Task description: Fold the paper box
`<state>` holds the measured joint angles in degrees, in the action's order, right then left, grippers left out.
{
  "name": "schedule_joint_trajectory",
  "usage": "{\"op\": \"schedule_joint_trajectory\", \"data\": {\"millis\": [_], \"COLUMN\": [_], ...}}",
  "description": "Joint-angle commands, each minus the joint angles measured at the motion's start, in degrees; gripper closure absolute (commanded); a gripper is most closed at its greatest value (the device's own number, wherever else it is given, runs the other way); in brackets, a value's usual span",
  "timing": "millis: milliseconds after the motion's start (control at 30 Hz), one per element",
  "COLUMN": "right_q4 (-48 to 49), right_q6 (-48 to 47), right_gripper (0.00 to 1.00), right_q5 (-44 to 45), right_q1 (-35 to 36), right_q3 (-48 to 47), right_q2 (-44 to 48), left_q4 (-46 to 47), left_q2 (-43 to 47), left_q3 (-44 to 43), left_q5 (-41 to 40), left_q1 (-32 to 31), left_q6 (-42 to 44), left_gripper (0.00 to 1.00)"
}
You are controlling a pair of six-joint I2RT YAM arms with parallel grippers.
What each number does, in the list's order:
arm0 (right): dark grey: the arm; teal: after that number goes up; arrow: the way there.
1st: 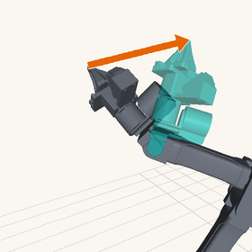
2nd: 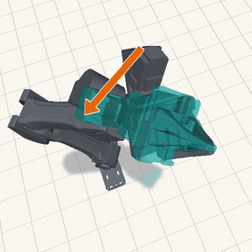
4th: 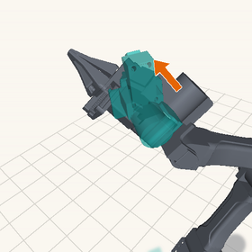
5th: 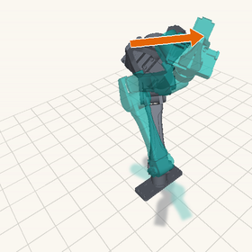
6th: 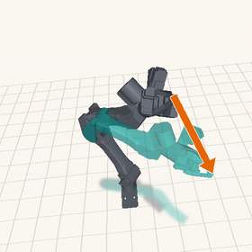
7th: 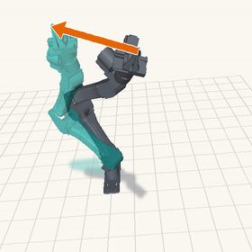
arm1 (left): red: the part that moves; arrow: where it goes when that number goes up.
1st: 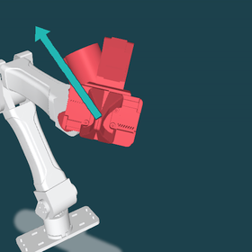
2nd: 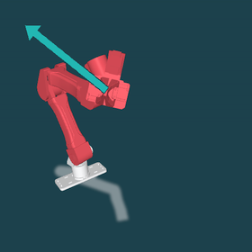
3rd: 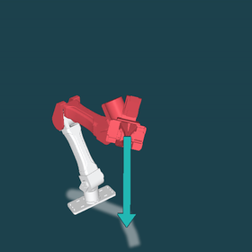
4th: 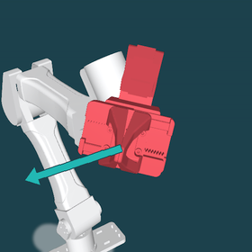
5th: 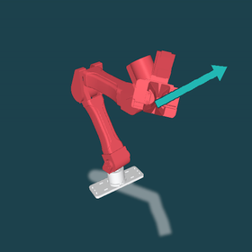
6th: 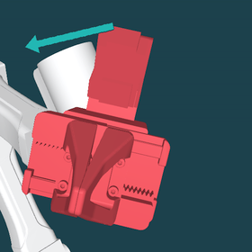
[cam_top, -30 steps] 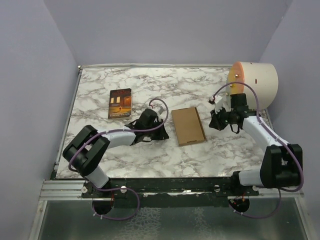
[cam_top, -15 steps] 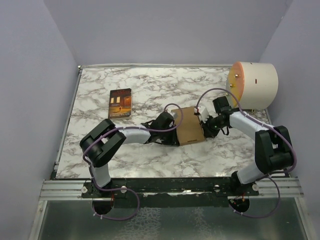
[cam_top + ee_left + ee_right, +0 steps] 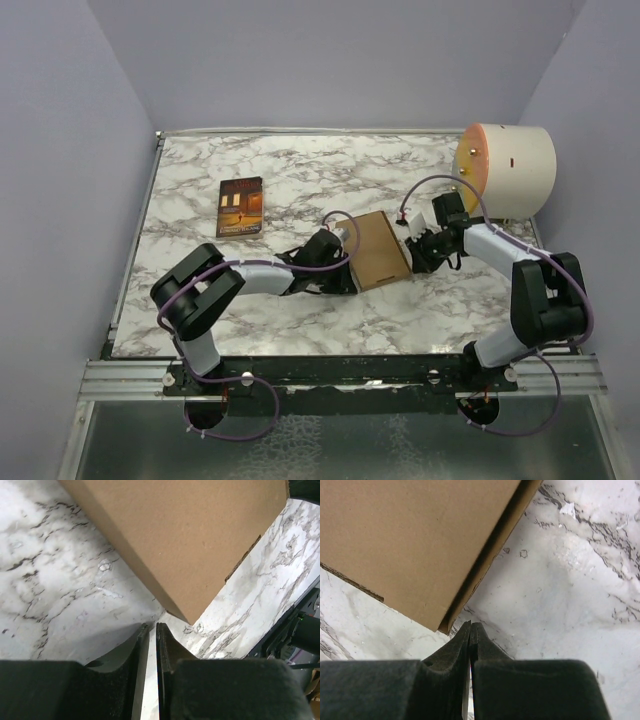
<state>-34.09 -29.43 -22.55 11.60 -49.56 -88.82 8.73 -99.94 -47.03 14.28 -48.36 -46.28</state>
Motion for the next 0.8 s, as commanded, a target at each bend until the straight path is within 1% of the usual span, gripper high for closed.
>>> {"op": "schedule_joint_trajectory", "data": {"millis": [0, 67, 200, 467, 533, 633, 767], "right_q4": [3.6, 3.6, 1.8, -0.8, -1.5, -0.5, 2.2], "right_q6": [4.1, 4.6, 2.9, 1.3, 1.1, 1.9, 4.4], "right_gripper": [0.98, 0.99, 0.99, 0.99, 0.99, 0.99, 0.99], "right_q5": [2.7, 3.6, 0.4, -2.1, -3.1, -1.3, 3.0], "right_q1": [-0.5, -0.4, -0.2, 7.9, 8.9, 9.1, 7.8], "right_q3": [2.0, 2.2, 1.7, 1.8, 1.3, 2.0, 2.9], "right_q2": [3.3, 2.9, 2.1, 2.4, 2.6, 3.7, 4.8], "left_q4": [2.0, 2.4, 3.2, 5.3, 6.0, 6.0, 4.9], "left_q2": [2.3, 2.0, 0.6, -3.5, -5.0, -6.2, -4.3], "left_q3": [3.1, 2.7, 2.0, -3.6, -5.0, -6.5, -4.7], "left_q5": [-3.6, -3.8, -4.3, -4.4, -4.0, -3.9, -5.3], "left_q1": [0.5, 0.4, -0.3, -5.4, -6.2, -6.7, -6.5], "left_q6": [-1.0, -1.6, -3.3, -6.2, -6.8, -6.9, -6.3], "left_gripper": [0.83, 0.83, 0.85, 0.87, 0.88, 0.87, 0.86]}}
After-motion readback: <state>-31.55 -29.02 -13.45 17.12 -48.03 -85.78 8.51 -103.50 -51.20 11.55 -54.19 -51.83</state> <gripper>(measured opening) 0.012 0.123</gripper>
